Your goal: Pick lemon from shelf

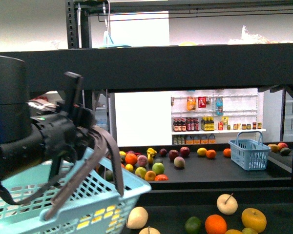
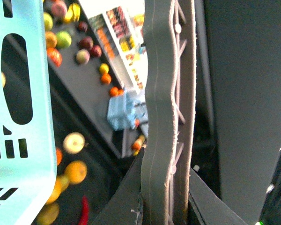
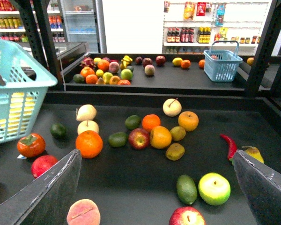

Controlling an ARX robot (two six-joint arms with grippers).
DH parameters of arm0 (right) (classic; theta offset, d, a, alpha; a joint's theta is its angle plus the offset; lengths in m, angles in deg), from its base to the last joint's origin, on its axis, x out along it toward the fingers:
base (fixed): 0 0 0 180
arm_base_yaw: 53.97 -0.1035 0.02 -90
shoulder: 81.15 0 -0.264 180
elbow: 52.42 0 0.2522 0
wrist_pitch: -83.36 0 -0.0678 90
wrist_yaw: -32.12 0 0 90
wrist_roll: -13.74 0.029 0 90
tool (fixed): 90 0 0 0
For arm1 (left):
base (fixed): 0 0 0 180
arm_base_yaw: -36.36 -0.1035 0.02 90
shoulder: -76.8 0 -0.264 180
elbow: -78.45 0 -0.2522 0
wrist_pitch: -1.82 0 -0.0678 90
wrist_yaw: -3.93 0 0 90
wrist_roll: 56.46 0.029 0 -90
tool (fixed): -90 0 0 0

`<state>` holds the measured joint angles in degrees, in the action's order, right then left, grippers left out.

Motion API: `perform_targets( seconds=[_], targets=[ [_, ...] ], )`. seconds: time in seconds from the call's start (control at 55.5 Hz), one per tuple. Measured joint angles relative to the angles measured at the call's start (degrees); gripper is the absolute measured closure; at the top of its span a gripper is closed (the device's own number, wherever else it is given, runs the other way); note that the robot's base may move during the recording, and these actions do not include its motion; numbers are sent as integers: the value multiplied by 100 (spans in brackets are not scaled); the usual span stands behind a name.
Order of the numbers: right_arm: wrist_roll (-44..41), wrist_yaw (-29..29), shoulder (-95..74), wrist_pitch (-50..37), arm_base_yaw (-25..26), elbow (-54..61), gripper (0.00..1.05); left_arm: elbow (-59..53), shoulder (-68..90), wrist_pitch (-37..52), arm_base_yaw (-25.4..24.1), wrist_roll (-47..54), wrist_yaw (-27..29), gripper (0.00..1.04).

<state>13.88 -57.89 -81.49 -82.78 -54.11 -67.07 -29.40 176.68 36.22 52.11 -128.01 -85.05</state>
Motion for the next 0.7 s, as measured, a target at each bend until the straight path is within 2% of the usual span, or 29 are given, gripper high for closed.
perform_targets(
  seconds=[0.18, 0.468, 0.702],
  targets=[
    [0, 0, 0, 0, 0, 0, 7, -391, -133, 1266, -1060, -748, 452, 93],
    [0, 0, 0, 0, 0, 0, 7, -640, 142, 2610, -2243, -1554, 542, 94],
    [0, 0, 0, 0, 0, 0, 7, -704, 704, 3097, -2761, -1823, 352, 94]
  ],
)
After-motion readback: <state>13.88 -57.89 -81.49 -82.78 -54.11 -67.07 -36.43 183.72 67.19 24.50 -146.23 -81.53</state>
